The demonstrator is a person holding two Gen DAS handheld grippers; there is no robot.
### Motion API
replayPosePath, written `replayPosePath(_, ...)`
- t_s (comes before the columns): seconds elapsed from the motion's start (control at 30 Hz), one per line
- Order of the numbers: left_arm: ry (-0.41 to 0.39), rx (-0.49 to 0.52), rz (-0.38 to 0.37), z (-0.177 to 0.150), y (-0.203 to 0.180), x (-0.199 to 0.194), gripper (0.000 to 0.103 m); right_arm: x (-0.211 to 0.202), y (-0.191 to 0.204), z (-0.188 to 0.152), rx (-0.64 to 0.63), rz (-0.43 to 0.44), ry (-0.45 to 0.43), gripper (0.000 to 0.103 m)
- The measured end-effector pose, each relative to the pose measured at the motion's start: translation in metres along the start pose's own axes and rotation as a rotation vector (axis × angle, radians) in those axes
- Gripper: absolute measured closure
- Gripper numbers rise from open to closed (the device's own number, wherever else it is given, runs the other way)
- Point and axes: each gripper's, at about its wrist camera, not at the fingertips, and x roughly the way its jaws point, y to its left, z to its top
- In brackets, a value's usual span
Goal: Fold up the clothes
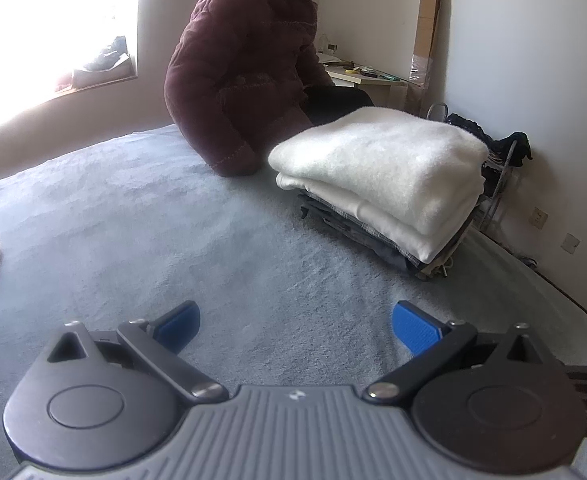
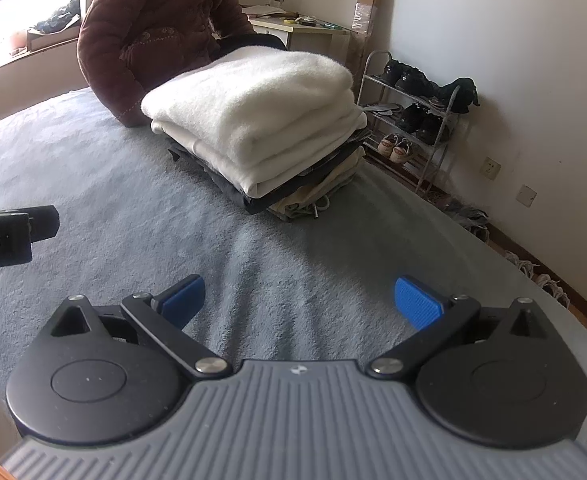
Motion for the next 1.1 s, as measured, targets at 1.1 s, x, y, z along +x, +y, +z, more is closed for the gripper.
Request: replayPosePath(1.1,0.01,0.004,0.014,-0.0014,-0.0008,0.0028,0.0,0.0054,0.0016,-0.0019,-0.007,-0.01,0.03,0.001)
